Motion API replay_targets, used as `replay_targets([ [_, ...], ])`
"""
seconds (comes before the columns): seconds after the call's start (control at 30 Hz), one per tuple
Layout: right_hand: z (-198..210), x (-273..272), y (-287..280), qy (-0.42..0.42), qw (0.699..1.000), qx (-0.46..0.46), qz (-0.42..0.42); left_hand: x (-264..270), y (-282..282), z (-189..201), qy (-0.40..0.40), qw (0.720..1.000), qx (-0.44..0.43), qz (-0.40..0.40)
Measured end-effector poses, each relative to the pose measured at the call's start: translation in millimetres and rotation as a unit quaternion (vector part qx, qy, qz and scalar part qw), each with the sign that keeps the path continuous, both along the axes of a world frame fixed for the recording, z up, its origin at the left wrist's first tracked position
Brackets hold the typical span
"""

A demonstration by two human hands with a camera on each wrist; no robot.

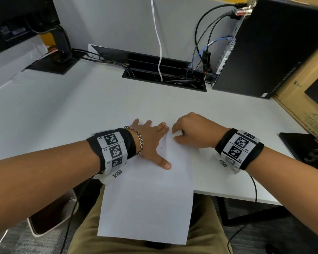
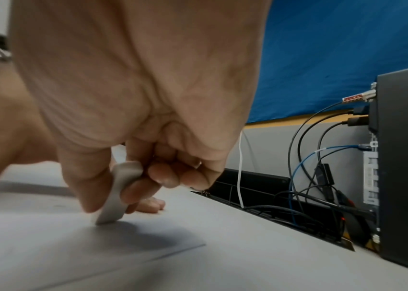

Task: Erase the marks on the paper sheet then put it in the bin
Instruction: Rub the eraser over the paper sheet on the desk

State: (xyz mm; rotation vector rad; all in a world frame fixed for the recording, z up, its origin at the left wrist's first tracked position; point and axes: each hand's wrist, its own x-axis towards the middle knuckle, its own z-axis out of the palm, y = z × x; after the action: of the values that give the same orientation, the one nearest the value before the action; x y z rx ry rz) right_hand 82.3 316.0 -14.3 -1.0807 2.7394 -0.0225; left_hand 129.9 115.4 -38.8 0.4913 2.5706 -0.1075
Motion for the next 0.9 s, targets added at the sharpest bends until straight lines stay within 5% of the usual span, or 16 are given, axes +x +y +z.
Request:
replay_targets([
  [0.27, -3, 3, 2, 0.028, 1.000, -0.014, 0.001, 1, 1, 1, -0.001, 1.000, -0.005, 0.002],
  [0.43, 1, 17, 4, -0.031, 0.999, -0.003, 0.042, 1, 2, 2, 0.000, 1.000, -0.012, 0.003],
  [0.6, -1, 9, 2, 0.041, 0.999, -0.008, 0.027, 2, 2, 2, 0.000, 1.000, -0.011, 0.004],
  [0.77, 0, 19, 5, -0.018, 0.998, -0.006, 0.061, 1, 2, 2, -0.001, 1.000, -0.020, 0.005],
  [0.9, 2, 11, 3, 0.027, 0.999, -0.003, 0.041, 1, 2, 3, 0.000, 1.000, -0.020, 0.003],
])
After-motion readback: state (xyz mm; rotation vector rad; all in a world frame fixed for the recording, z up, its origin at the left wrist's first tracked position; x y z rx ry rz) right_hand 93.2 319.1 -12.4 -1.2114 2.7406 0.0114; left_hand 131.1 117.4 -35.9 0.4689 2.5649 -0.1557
